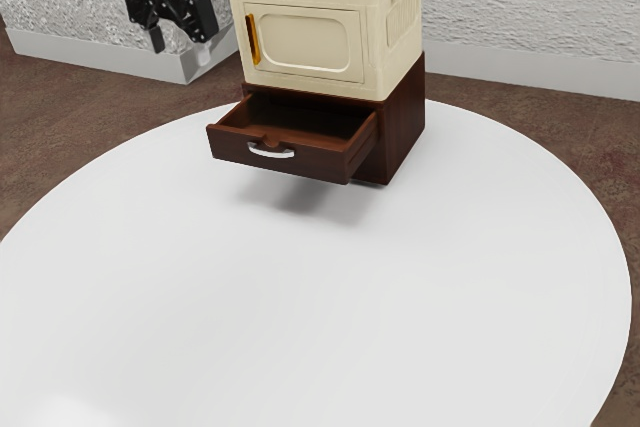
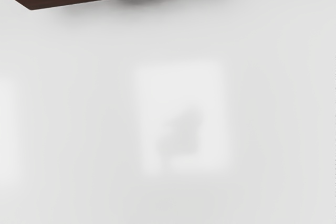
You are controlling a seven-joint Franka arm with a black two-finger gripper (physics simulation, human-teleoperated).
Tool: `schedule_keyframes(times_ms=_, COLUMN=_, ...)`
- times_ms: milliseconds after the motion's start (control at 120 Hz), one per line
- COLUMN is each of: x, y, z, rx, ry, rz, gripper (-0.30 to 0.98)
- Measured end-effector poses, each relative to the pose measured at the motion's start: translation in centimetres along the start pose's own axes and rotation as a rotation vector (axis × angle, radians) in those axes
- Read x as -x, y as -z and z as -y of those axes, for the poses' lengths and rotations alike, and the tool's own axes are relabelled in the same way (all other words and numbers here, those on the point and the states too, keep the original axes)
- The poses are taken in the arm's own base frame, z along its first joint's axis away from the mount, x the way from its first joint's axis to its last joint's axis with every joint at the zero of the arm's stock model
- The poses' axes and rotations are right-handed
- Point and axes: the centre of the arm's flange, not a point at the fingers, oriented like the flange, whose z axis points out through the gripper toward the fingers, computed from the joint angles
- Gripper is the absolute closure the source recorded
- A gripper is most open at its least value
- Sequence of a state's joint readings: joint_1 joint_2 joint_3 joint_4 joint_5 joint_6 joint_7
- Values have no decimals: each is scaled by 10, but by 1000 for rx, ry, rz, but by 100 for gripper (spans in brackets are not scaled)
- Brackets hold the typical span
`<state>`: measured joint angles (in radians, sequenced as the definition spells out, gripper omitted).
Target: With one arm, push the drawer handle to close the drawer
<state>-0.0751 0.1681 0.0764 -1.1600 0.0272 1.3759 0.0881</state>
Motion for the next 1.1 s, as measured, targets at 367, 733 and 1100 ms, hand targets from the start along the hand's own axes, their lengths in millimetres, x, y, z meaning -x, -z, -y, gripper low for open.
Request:
schedule_keyframes(times_ms=367, x=122, y=-55, z=-14, rx=37, ry=7, rz=97, gripper=10)
schedule_keyframes(times_ms=733, x=105, y=-193, z=-11, rx=10, ry=153, rz=67, gripper=70)
schedule_keyframes(times_ms=1100, x=14, y=-236, z=14, rx=0, ry=244, rz=-17, gripper=78)
